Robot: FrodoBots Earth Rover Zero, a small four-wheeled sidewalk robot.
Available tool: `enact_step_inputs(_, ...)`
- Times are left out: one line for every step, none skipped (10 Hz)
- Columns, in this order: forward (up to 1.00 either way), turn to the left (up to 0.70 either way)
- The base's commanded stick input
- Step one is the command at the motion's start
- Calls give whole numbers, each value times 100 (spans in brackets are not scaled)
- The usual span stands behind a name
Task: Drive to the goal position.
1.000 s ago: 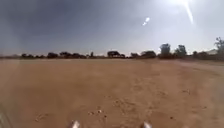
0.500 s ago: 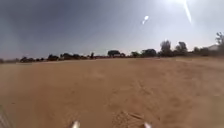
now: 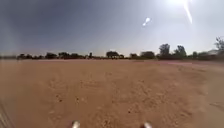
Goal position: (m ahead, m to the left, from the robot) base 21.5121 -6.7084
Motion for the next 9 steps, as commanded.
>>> enact_step_inputs(70, 0)
enact_step_inputs(70, 0)
enact_step_inputs(70, 0)
enact_step_inputs(70, 0)
enact_step_inputs(70, 0)
enact_step_inputs(70, 0)
enact_step_inputs(70, 0)
enact_step_inputs(70, 0)
enact_step_inputs(70, 0)
